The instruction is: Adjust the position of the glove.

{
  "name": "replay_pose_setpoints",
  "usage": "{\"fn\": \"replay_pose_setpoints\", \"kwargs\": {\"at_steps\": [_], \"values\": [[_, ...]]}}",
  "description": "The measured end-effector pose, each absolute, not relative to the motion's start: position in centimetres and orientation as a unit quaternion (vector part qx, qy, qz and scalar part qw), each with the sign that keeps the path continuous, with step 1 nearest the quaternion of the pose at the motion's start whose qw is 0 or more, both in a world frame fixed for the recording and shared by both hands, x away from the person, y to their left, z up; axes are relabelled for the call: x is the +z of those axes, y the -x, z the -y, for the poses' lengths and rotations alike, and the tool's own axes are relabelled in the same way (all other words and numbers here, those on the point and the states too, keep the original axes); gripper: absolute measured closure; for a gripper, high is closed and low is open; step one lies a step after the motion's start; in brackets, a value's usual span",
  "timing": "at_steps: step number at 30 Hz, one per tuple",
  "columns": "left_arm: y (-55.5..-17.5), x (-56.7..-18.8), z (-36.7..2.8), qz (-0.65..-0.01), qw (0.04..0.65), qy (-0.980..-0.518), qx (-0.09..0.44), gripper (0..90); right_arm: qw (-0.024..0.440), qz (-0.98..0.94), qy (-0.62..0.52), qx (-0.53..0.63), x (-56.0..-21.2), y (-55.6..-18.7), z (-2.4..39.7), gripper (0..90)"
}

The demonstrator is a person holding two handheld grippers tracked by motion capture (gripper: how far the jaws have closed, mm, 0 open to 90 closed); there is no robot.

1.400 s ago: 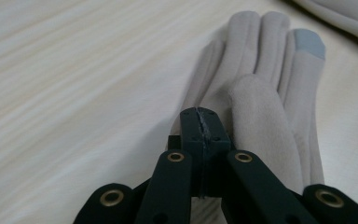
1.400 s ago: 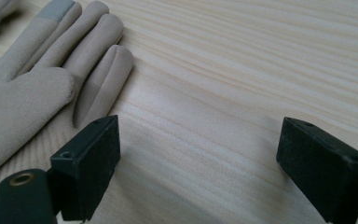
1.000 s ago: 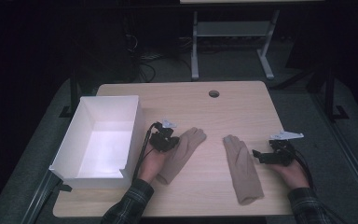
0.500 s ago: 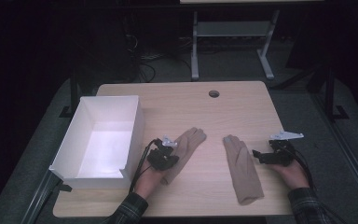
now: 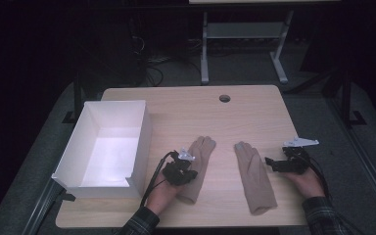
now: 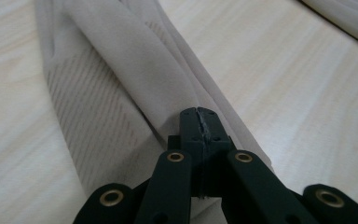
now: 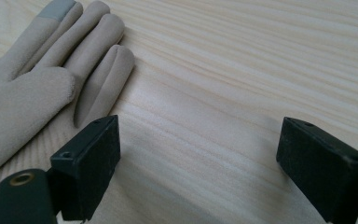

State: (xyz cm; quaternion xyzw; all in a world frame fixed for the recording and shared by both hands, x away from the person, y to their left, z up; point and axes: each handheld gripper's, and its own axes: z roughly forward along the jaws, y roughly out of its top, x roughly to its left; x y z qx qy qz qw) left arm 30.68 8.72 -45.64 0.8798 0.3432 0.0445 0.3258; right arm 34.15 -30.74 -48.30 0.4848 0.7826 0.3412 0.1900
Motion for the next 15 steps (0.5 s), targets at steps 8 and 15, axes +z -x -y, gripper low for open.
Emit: {"fn": "replay_pose_setpoints", "kwargs": {"at_steps": [8,15], "values": [[-30.1,-45.3,-8.7,-0.342,0.343,-0.874,0.037,87.8,0.190,-0.784,-0.482,0.342,-48.3,-34.2,30.6,12.8],[-31.0,-44.0,-10.2,-0.357,0.361,-0.858,0.073,79.2,0.189,-0.786,-0.479,0.343,-48.3,-34.3,30.5,12.8]]}}
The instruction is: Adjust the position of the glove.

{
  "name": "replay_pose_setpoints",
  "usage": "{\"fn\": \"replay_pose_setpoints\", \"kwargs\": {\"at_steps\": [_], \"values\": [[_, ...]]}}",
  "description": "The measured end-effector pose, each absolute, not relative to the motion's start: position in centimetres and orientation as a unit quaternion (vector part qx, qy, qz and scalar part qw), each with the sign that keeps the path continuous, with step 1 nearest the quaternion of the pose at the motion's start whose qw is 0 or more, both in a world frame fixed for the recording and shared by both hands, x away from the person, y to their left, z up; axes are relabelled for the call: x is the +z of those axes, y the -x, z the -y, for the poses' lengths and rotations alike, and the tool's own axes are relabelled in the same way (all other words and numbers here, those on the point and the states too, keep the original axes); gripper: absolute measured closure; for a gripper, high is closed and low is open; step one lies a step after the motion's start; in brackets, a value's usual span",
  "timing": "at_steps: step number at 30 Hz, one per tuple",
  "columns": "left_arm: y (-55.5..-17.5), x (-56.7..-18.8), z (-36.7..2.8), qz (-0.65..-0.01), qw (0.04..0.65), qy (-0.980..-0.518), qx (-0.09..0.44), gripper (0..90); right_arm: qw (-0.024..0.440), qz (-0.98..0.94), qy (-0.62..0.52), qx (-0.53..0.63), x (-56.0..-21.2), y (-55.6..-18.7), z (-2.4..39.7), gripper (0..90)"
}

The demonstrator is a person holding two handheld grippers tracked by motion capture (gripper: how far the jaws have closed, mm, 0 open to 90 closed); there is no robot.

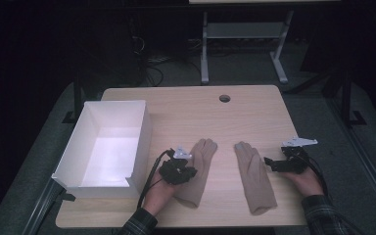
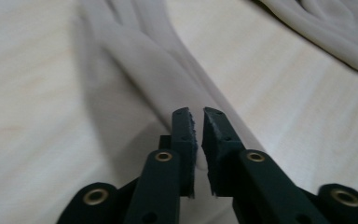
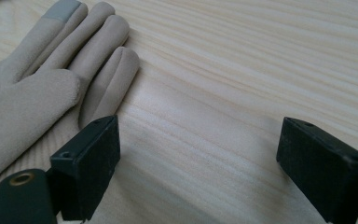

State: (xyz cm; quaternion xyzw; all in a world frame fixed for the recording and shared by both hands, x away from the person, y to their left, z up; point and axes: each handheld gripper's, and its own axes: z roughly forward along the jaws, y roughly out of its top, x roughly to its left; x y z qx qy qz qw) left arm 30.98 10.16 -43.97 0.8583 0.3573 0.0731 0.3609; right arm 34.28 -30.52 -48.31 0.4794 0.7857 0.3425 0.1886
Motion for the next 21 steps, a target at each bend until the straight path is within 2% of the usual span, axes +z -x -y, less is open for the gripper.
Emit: {"fn": "replay_pose_setpoints", "kwargs": {"at_steps": [3,7,21], "values": [[-32.0,-44.0,-10.9,-0.365,0.368,-0.851,0.082,71.8,0.189,-0.786,-0.479,0.342,-48.3,-34.3,30.5,12.8],[-33.3,-44.5,-11.5,-0.384,0.364,-0.842,0.101,66.5,0.189,-0.786,-0.479,0.343,-48.3,-34.3,30.5,12.8],[-34.9,-46.1,-11.0,-0.395,0.336,-0.848,0.104,63.8,0.187,-0.787,-0.477,0.343,-48.3,-34.3,30.4,12.9]]}}
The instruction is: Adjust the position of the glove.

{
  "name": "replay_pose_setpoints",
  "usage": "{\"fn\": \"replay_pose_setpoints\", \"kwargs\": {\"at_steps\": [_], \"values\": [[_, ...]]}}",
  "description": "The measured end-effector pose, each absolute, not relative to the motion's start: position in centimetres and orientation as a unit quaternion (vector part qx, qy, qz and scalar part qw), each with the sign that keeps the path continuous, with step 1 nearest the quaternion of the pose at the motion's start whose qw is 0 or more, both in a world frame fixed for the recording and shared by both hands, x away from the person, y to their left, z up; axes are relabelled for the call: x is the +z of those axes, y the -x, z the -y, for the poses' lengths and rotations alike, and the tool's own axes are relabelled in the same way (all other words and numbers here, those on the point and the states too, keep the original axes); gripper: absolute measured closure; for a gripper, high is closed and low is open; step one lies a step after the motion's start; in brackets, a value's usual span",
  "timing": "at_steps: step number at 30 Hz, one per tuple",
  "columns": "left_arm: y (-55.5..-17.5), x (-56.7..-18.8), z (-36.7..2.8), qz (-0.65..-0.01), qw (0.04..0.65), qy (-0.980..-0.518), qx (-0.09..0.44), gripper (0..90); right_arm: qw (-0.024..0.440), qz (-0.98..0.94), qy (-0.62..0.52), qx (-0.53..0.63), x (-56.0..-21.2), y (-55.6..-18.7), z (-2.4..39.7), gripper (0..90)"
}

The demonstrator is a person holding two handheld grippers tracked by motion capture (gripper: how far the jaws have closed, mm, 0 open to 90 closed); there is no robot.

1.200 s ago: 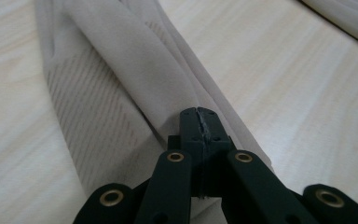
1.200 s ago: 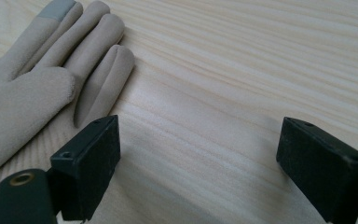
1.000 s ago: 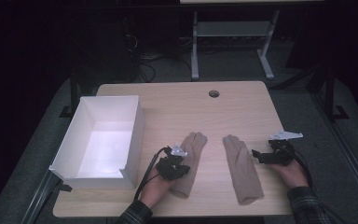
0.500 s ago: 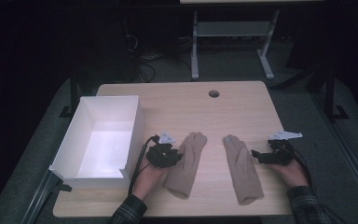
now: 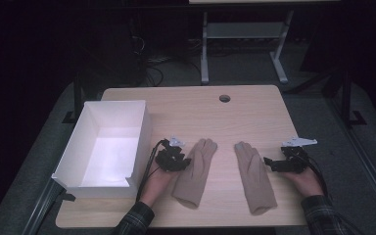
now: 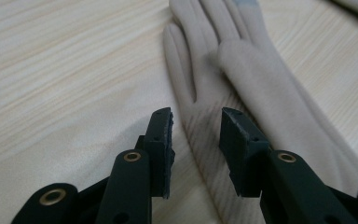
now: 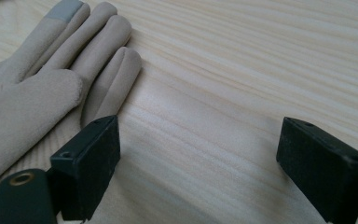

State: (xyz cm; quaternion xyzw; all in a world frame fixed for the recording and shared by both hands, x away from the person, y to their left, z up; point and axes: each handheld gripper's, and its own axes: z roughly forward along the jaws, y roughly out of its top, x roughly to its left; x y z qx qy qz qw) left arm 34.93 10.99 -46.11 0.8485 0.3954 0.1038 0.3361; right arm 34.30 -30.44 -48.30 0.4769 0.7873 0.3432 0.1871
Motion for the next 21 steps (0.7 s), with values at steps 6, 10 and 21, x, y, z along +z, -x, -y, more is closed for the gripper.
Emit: {"fn": "replay_pose_setpoints", "kwargs": {"at_steps": [6,10,21], "values": [[-34.8,-46.3,-10.9,-0.387,0.340,-0.852,0.096,72.6,0.187,-0.789,-0.474,0.344,-48.3,-34.3,30.4,13.7],[-34.5,-46.2,-10.4,-0.376,0.335,-0.858,0.105,81.3,0.187,-0.790,-0.470,0.347,-48.3,-34.2,30.4,17.2],[-34.5,-46.1,-10.4,-0.370,0.331,-0.861,0.105,83.8,0.111,-0.816,-0.421,0.380,-46.4,-32.5,30.2,87.2]]}}
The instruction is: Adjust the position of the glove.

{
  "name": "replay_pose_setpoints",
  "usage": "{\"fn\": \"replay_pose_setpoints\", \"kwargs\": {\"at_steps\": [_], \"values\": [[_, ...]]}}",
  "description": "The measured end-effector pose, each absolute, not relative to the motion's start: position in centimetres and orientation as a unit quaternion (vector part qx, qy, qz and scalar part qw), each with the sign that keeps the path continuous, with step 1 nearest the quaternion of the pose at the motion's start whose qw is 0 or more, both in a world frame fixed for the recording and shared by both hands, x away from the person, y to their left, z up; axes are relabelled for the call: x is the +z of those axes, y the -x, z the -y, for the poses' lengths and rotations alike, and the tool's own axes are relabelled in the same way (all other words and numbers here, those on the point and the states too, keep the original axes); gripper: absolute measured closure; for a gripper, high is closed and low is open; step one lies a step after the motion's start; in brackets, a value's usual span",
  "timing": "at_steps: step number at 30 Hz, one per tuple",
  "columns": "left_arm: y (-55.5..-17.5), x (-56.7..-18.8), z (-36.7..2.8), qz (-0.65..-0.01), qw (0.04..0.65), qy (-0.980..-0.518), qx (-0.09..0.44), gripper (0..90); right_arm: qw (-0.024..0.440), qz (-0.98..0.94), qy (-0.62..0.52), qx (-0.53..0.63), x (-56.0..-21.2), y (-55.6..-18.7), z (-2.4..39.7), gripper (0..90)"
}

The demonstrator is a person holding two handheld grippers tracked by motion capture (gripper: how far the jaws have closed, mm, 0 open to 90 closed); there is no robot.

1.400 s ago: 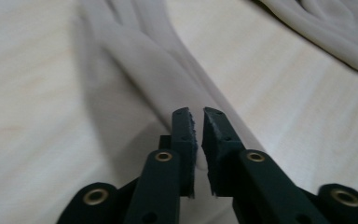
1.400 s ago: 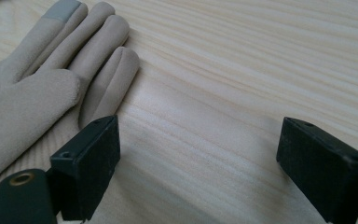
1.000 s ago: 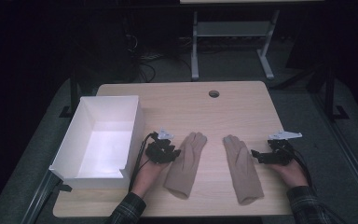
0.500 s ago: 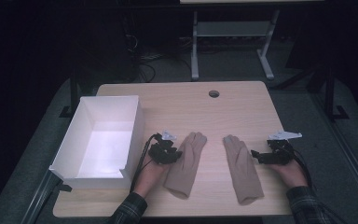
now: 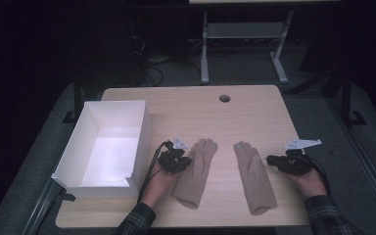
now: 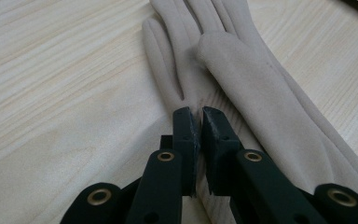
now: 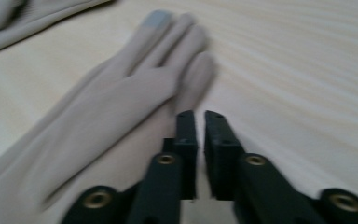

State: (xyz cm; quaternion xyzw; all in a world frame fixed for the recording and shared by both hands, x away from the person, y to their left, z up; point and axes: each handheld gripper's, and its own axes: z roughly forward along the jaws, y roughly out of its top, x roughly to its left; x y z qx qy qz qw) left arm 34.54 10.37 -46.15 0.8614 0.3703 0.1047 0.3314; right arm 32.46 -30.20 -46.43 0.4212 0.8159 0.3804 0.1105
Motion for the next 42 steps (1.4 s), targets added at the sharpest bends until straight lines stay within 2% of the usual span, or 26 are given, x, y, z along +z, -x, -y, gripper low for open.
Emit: {"fn": "replay_pose_setpoints", "kwargs": {"at_steps": [1,10,34,42], "values": [[-34.5,-46.2,-10.4,-0.371,0.332,-0.861,0.104,83.8,0.102,-0.820,-0.414,0.382,-46.3,-32.2,30.1,89.8],[-34.5,-46.2,-10.4,-0.372,0.332,-0.861,0.104,83.9,0.078,-0.844,-0.373,0.377,-46.3,-30.5,29.7,89.9],[-34.6,-46.2,-10.4,-0.375,0.334,-0.859,0.101,83.9,0.049,-0.865,-0.320,0.383,-46.6,-31.6,24.6,89.9],[-34.9,-46.2,-10.5,-0.384,0.356,-0.848,0.084,87.6,0.033,-0.868,-0.302,0.392,-46.7,-31.6,23.4,89.9]]}}
